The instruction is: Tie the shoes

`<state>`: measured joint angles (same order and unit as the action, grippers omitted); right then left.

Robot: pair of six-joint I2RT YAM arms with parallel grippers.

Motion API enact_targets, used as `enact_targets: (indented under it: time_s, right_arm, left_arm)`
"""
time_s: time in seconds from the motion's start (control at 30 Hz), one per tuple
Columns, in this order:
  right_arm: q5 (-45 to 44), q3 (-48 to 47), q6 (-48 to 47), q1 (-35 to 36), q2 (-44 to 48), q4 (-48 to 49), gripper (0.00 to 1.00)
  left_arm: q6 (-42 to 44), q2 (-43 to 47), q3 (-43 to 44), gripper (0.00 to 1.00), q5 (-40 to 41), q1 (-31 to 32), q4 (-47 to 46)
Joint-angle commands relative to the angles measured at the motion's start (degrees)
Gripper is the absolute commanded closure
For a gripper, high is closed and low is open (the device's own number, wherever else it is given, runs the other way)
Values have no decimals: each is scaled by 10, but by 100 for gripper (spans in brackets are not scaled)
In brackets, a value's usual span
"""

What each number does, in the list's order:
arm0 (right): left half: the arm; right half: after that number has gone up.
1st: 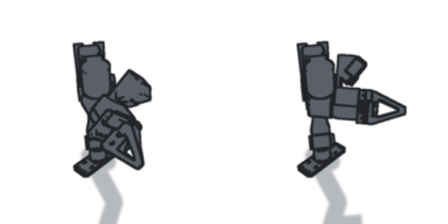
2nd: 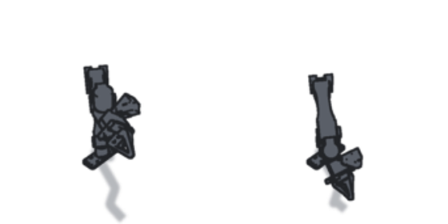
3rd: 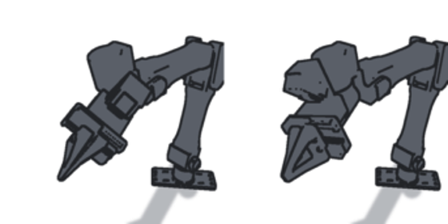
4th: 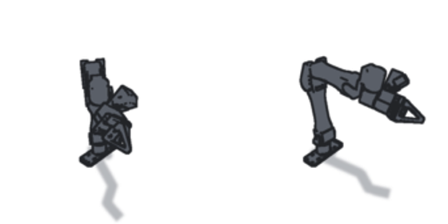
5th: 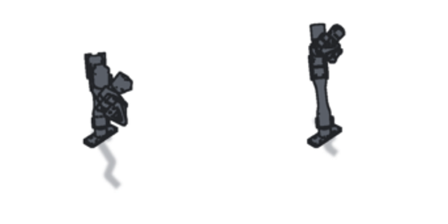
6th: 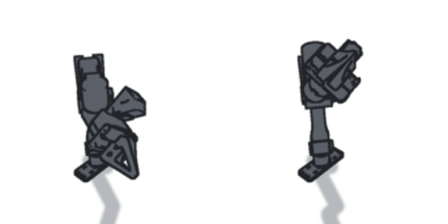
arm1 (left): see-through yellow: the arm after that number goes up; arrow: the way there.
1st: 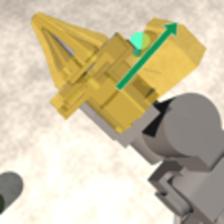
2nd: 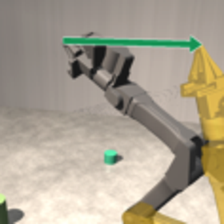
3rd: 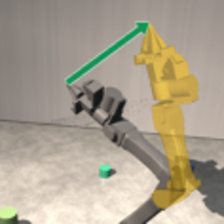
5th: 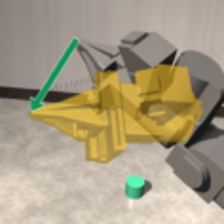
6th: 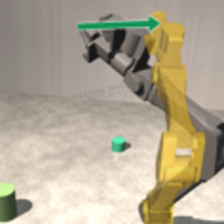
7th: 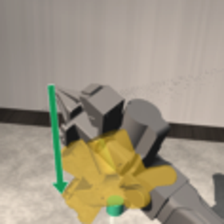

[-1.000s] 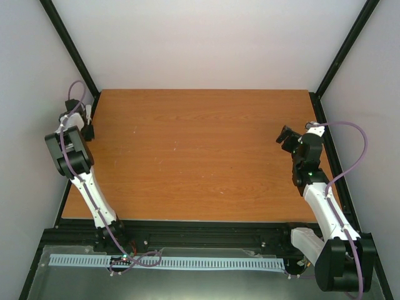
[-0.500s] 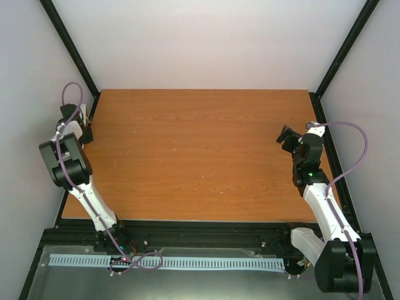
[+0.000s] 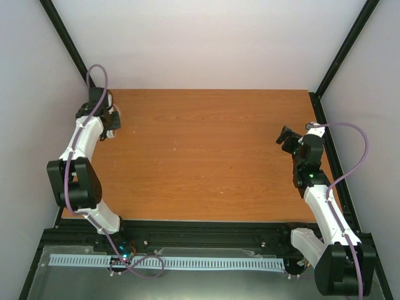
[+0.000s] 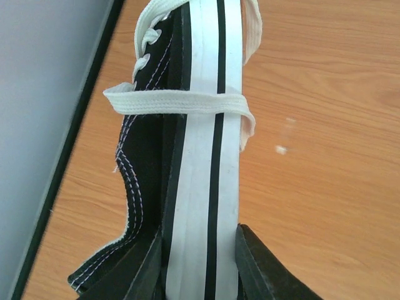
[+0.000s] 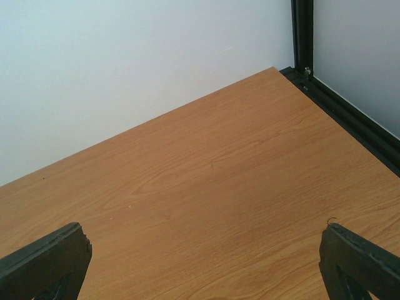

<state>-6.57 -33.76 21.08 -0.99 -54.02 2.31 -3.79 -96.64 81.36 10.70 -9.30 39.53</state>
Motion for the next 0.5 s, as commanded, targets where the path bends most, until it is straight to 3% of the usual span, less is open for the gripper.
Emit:
enact_targets:
  time_s: [0.0, 0.23, 0.33, 0.47]
  right_arm:
    - [15, -7, -6, -1, 4, -6, 0]
    - [59, -24, -15, -1, -30, -11, 0]
    - [78, -29, -22, -1, -48, -10, 0]
    - [88, -36, -27, -1, -67, -14, 0]
  left_arm:
    - [-76, 101, -19, 99, 20, 69, 47]
    - [-191, 205, -189, 99, 10, 245, 22]
    - [-231, 213, -188, 99, -3, 356, -2]
    - [-253, 192, -116, 99, -3, 474, -9]
